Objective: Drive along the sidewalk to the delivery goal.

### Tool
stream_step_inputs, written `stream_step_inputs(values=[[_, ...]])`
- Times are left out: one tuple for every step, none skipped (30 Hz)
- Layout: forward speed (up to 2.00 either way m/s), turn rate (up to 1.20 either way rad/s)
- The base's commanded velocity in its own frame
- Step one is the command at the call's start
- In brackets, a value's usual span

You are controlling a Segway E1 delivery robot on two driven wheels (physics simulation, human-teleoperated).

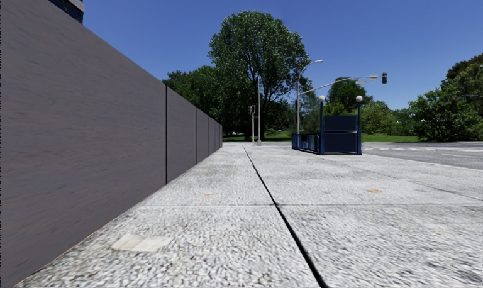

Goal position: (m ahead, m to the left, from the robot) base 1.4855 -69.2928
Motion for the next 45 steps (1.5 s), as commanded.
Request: stream_step_inputs(values=[[2.0, 0.0], [2.0, 0.0], [2.0, 0.0], [2.0, 0.0], [2.0, 0.0], [2.0, 0.0], [2.0, 0.0], [2.0, 0.0], [2.0, 0.0], [2.0, 0.0], [2.0, 0.0], [2.0, 0.0], [2.0, 0.0], [2.0, 0.0], [2.0, 0.0], [2.0, 0.0], [2.0, 0.0], [2.0, 0.0], [2.0, 0.0], [2.0, 0.0], [2.0, 0.0], [2.0, 0.0], [2.0, 0.0], [2.0, 0.0], [2.0, 0.0], [2.0, 0.0], [2.0, 0.0], [2.0, 0.0], [2.0, 0.0], [2.0, 0.0], [2.0, 0.0], [2.0, 0.0], [2.0, 0.0], [2.0, 0.0], [2.0, 0.0], [2.0, 0.0], [2.0, 0.0], [2.0, 0.0], [2.0, 0.0], [2.0, 0.0], [2.0, 0.0], [2.0, 0.0], [2.0, 0.0], [2.0, 0.0], [2.0, 0.0]])
